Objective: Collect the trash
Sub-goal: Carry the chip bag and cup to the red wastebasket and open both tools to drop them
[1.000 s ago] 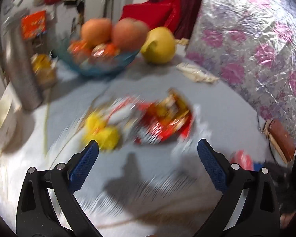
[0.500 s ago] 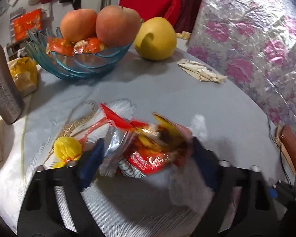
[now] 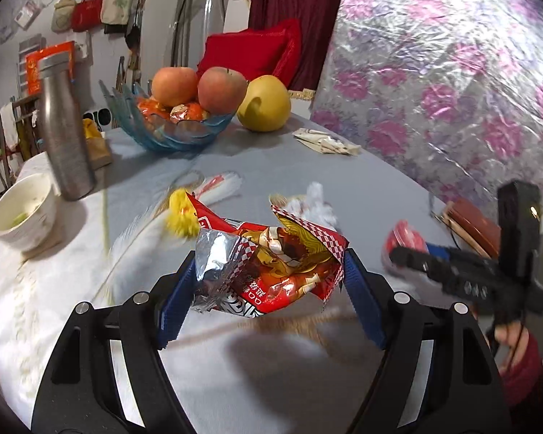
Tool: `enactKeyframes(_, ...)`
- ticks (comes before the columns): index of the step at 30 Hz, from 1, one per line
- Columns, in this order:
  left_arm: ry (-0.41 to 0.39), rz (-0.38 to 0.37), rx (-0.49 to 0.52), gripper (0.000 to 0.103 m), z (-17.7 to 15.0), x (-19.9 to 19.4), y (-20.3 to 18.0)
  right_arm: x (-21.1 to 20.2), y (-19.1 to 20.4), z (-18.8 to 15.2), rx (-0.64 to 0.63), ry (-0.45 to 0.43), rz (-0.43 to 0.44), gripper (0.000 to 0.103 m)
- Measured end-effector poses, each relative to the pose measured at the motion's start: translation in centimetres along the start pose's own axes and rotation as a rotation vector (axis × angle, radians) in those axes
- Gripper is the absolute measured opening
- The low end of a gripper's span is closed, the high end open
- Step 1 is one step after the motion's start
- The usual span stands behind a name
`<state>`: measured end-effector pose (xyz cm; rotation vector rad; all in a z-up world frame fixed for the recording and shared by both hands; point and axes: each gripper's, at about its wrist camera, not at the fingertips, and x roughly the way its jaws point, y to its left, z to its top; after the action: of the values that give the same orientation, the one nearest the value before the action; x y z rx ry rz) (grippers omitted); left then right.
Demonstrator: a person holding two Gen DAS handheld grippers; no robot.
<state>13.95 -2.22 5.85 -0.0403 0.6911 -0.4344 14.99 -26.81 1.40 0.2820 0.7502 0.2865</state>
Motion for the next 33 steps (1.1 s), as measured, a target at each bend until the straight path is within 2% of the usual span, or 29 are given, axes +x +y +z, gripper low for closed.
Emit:
enactKeyframes(2, -0.004, -0.014, -0.001, 0.076, -0.9, -1.1, -0.4, -1.3, 0.2, -0.5, 0.007, -0.009, 0.023, 0.054)
enactKeyframes(9, -0.046, -0.075, 0.017, 0.076, -2.4, -4.4, -3.5, -8.0, 1.0, -1.8, -0.032, -0.106, 0.007, 0.054)
enactKeyframes(21, -0.091, -0.216, 0.125, 0.076, -2.8, -6.5, -12.8, -20.2, -2.1, -5.6, -0.057, -0.239, -0.124, 0.054)
enactKeyframes(28, -0.068, -0.326, 0.217, 0.076, -3.9, -6.1, -19.8, -26.7, -6.2, -8.6, -0.033, -0.244, -0.24, 0.054)
enactKeyframes(33, -0.021, -0.401, 0.264, 0.076, -5.1, -4.7, -24.5, -29.4, -10.3, -11.4, 0.019, -0.197, -0.333, 0.054)
